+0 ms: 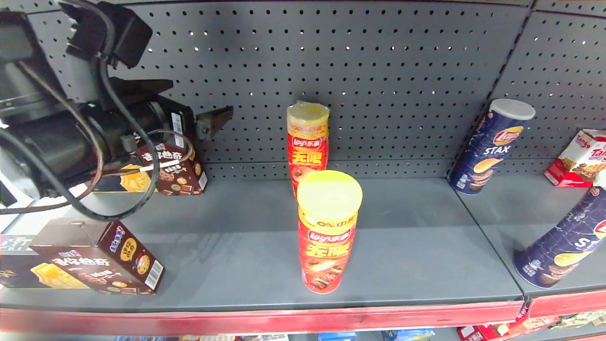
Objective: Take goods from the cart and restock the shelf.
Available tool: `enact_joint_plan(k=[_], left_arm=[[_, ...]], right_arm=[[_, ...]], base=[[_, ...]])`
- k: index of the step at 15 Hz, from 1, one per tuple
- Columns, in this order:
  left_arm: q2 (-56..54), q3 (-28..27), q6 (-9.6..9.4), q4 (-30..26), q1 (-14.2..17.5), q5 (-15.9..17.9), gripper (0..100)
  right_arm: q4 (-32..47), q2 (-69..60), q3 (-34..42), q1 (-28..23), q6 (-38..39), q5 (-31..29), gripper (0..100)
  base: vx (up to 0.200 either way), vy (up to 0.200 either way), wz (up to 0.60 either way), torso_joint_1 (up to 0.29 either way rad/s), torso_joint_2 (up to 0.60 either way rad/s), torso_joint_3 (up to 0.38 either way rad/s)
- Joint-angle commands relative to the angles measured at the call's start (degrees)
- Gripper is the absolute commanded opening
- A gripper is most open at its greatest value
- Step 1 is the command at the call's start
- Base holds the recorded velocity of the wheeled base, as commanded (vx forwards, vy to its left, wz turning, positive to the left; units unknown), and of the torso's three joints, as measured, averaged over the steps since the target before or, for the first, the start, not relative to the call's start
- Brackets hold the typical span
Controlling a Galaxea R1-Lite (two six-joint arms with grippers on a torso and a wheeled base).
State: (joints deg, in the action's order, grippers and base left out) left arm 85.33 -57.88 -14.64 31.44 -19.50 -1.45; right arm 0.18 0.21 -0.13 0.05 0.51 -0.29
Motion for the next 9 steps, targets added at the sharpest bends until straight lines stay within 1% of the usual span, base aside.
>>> enact_joint_plan(k=[1, 2, 3, 4, 5, 6, 7, 8, 9], left_arm=[[-4.74, 5.23, 0.23, 1.61, 0.26, -0.57, 100], [-5.35, 5.59, 0.23, 2.49, 0.17, -0.66, 100], [-5.44, 5.85, 0.31, 2.66, 0.17, -0.66, 100], [-5.53, 6.03, 0.31, 2.66, 0.17, -0.66, 100], [-5.79, 6.64, 0.31, 2.84, 0.08, -0.66, 100], [-5.97, 7.17, 0.40, 3.45, 0.08, -0.66, 100], [-5.88, 7.70, 0.31, 4.33, 0.17, -0.66, 100], [-5.88, 8.05, 0.31, 5.21, 0.17, -0.66, 100], [-5.88, 8.66, 0.40, 5.74, 0.17, -0.66, 100]], right_arm=[[0.08, 6.82, -12.35, -0.22, 4.94, -3.22, 100], [1.66, 18.95, -24.04, 0.13, 12.50, -5.33, 100], [2.28, 23.26, -28.96, 0.92, 13.73, -4.37, 100], [2.37, 24.23, -30.19, 1.80, 11.35, -2.52, 100], [2.28, 27.92, -32.21, 3.99, 3.18, 3.19, 100], [2.19, 31.17, -33.26, 5.22, -0.42, 6.27, 100], [2.01, 34.60, -34.23, 6.98, -2.71, 9.43, 100], [1.49, 37.23, -35.46, 8.48, -4.64, 11.28, 100], [0.08, 42.51, -37.48, 12.17, -6.31, 12.33, 100]], base=[[0.000, 0.000, 0.00, 0.000, 0.00, 0.000], [0.000, 0.000, 0.00, 0.000, 0.00, 0.000], [0.000, 0.000, 0.00, 0.000, 0.00, 0.000], [0.000, 0.000, 0.00, 0.000, 0.00, 0.000], [0.000, 0.000, 0.00, 0.000, 0.00, 0.000], [0.000, 0.000, 0.00, 0.000, 0.00, 0.000], [0.000, 0.000, 0.00, 0.000, 0.00, 0.000], [0.000, 0.000, 0.00, 0.000, 0.00, 0.000], [0.000, 0.000, 0.00, 0.000, 0.00, 0.000]])
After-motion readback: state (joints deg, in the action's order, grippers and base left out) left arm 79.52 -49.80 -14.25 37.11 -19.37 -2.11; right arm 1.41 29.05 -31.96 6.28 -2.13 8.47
